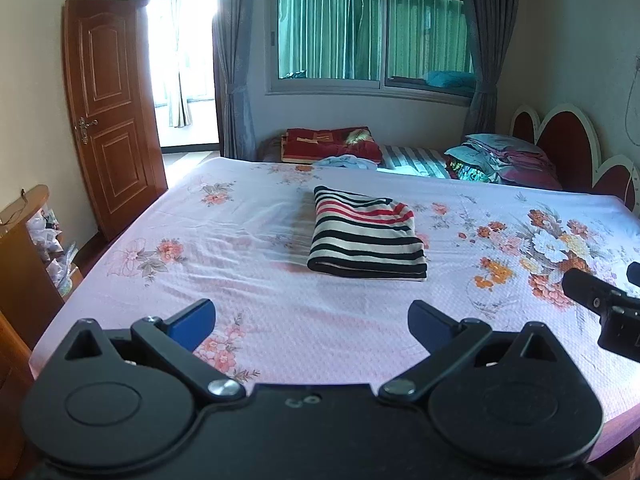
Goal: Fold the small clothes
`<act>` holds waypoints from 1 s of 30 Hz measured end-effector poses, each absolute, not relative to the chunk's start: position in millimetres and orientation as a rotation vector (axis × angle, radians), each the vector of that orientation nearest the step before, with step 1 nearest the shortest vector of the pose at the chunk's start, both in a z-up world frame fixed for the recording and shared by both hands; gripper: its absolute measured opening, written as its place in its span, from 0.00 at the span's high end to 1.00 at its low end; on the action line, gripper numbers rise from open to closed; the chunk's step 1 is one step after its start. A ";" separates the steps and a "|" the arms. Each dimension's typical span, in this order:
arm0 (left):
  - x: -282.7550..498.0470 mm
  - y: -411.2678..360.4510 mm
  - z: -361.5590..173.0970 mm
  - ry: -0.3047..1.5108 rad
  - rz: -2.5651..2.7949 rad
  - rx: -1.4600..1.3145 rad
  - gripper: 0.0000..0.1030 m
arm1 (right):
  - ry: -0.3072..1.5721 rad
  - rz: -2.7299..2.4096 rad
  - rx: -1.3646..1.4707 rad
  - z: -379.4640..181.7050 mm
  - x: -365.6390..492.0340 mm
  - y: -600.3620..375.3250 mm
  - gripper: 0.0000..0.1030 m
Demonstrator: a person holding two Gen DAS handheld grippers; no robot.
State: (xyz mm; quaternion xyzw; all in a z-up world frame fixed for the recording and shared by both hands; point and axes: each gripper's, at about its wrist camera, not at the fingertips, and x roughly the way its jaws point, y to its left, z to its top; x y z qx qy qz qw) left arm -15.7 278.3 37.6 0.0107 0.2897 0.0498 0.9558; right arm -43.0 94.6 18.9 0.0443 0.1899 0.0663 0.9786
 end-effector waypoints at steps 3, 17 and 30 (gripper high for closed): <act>-17.1 279.1 38.1 0.586 0.100 0.019 0.01 | 0.383 0.136 0.094 19.0 -45.5 94.3 0.00; -19.2 277.2 39.6 0.580 0.108 0.028 0.01 | 0.376 0.142 0.098 20.5 -49.3 94.6 0.00; -16.7 281.2 38.5 0.586 0.104 0.026 0.01 | 0.383 0.145 0.090 18.3 -46.7 97.2 0.00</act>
